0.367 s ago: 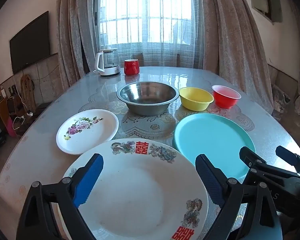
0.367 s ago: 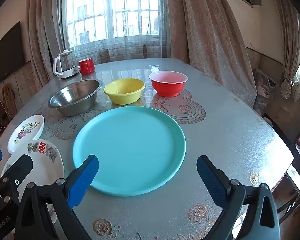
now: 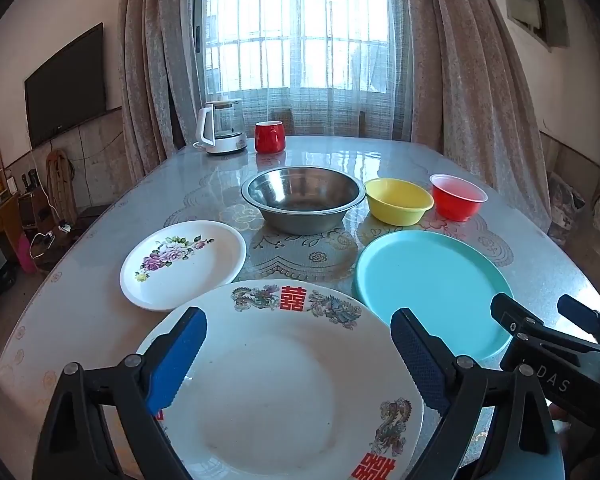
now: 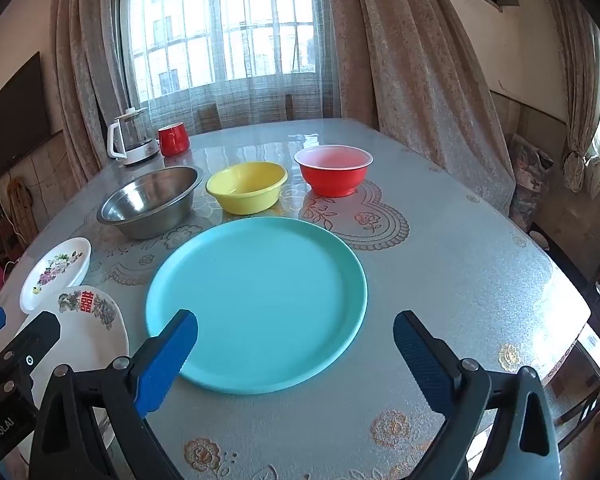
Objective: Organize plates and bowls
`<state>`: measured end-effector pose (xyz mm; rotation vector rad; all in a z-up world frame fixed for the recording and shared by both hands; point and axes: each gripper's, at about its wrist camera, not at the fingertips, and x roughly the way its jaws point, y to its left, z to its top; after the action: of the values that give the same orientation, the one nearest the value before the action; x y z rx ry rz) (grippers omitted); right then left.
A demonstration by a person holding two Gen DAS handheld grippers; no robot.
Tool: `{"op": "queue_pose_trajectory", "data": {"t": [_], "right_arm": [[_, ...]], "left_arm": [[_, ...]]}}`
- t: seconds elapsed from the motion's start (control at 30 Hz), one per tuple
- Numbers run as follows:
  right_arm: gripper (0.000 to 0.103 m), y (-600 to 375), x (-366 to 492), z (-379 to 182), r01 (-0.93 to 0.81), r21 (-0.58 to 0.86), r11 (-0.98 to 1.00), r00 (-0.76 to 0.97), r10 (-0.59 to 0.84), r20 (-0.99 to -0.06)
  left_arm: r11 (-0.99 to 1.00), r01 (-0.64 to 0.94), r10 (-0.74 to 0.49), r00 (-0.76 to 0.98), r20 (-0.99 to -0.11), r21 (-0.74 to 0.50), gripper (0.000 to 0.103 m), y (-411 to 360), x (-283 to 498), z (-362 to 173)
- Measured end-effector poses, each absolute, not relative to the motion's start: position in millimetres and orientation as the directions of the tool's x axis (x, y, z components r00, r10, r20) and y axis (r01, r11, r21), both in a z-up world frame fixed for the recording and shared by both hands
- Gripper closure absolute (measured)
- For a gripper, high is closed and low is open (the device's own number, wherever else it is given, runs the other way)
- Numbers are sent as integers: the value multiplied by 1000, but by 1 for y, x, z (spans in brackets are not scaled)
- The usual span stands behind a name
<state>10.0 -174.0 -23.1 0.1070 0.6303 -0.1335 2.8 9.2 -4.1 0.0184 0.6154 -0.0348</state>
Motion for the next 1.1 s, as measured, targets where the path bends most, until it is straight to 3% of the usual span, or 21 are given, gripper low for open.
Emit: {"op": "queue_pose_trajectory", "data": {"t": [1.1], "right_arm": [[3,-181,11,-27,158,76,984,800,-83,-594]], "left_arm": [[998,53,-31,817,-576,21,9,4,8,0]]}}
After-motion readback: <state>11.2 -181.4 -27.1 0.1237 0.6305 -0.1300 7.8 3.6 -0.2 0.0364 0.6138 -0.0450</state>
